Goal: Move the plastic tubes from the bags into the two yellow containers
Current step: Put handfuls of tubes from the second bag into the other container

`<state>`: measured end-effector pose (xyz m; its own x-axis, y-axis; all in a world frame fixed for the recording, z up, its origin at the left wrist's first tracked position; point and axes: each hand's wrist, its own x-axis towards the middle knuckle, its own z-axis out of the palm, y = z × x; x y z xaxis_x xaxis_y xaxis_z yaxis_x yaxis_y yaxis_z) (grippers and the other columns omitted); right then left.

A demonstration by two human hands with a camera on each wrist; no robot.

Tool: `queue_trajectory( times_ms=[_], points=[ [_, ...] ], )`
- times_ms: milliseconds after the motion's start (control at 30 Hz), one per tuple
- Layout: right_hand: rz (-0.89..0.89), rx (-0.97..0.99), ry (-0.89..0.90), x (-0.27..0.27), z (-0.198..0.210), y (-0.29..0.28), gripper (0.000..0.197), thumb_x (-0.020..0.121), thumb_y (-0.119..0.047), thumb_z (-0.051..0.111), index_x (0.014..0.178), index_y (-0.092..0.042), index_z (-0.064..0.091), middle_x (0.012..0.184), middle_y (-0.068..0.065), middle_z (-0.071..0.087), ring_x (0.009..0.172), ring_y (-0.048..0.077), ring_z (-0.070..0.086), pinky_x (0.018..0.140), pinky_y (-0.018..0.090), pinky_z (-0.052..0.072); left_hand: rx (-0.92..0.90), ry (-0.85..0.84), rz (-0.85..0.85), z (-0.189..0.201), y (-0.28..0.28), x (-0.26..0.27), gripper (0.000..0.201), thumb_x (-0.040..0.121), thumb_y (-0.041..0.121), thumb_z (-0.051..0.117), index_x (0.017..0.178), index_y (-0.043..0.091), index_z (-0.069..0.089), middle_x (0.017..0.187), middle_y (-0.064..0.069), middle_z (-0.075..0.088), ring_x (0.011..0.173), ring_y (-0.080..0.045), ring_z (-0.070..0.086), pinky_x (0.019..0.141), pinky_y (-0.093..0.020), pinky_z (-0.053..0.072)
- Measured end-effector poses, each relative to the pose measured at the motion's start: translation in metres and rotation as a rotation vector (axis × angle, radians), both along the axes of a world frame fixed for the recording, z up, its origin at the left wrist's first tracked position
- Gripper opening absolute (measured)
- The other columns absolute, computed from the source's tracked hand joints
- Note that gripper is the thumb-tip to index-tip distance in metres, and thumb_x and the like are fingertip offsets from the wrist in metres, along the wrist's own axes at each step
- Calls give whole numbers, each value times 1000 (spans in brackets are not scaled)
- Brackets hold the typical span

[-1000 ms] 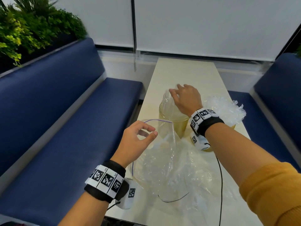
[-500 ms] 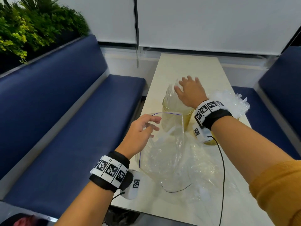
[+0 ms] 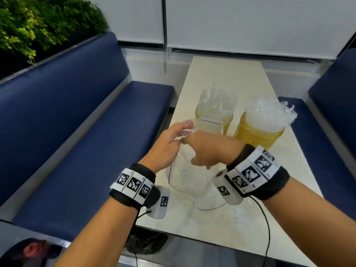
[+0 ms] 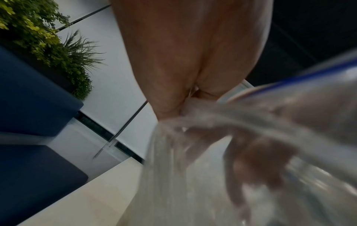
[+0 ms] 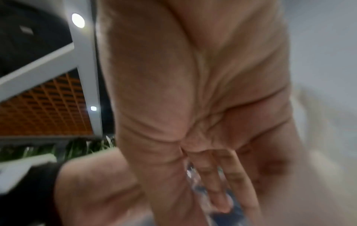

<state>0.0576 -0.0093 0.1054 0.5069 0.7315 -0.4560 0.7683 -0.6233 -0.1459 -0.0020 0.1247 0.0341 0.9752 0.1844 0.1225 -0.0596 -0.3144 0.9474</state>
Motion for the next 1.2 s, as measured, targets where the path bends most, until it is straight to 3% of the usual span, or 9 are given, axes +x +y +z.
queue_trajectory(
  times_ms=[100, 200, 400, 600, 700, 833, 1033, 1133, 1200],
  points=[
    [38, -68, 25, 6, -28, 3, 74, 84, -7, 65, 148, -24, 32, 137, 5, 52, 109, 27, 63, 89, 38, 55, 1, -9, -6, 1, -4, -3, 59, 96, -18, 33, 136, 17, 58, 146, 3, 54, 129, -11, 57, 106, -21, 47],
    [63, -134, 43, 11, -47, 4, 79, 79, -7, 72, 145, -28, 34, 131, 6, 56, 108, 29, 61, 91, 43, 56, 23, -14, -4, 0, -4, -4, 55, 100, -14, 32, 136, 16, 60, 146, 4, 55, 127, -8, 59, 110, -18, 43],
    [214, -118, -53, 14, -65, -2, 49, 89, -22, 71, 135, -30, 54, 133, 3, 49, 110, 27, 57, 85, 34, 47, 34, -2, 24, -3, -2, -8, 58, 98, -18, 30, 134, 13, 62, 145, 2, 56, 123, -8, 62, 106, -9, 41],
    [207, -24, -130, 18, -69, -8, 44, 97, -34, 57, 139, -29, 45, 125, 8, 61, 109, 32, 61, 87, 40, 50, -30, -9, 63, -4, -4, -11, 44, 102, -7, 39, 132, 15, 64, 141, 3, 59, 119, -8, 65, 106, -25, 48],
    [149, 125, -190, 18, -64, -10, 45, 100, -35, 54, 141, -23, 42, 120, 10, 63, 106, 32, 63, 88, 43, 53, -83, -32, 56, -9, -6, -16, 33, 104, 24, 49, 131, 18, 65, 138, 6, 62, 124, -7, 61, 107, -27, 44],
    [103, 428, -226, 16, -45, -15, 40, 99, -35, 54, 135, -20, 43, 116, 5, 67, 101, 27, 65, 86, 43, 53, -97, -64, 7, -15, -5, -23, 68, 84, 64, 60, 137, 21, 59, 136, 8, 63, 129, -9, 56, 104, -22, 47],
    [-25, 790, -21, 3, 3, -24, 23, 102, -35, 52, 120, -21, 47, 80, -4, 59, 64, 10, 56, 56, 23, 41, -43, -7, 51, -24, -17, -24, 86, 61, 38, 97, 135, 29, 54, 140, 14, 55, 127, 1, 54, 107, -37, 50],
    [-23, 979, 86, -7, 16, -19, 24, 100, -36, 57, 116, -19, 51, 88, 7, 65, 70, 22, 63, 63, 40, 56, 29, -108, 144, -22, -32, -17, 72, 71, 43, 91, 133, 36, 55, 129, 17, 64, 122, -1, 59, 101, -30, 53],
    [-64, 1088, 115, -9, 17, -14, 25, 98, -34, 61, 115, -17, 53, 92, 7, 66, 66, 23, 63, 62, 45, 56, -19, -186, 197, -19, -37, -12, 45, 83, 36, 83, 121, 42, 60, 116, 12, 72, 110, -6, 67, 92, -34, 58]
  ],
)
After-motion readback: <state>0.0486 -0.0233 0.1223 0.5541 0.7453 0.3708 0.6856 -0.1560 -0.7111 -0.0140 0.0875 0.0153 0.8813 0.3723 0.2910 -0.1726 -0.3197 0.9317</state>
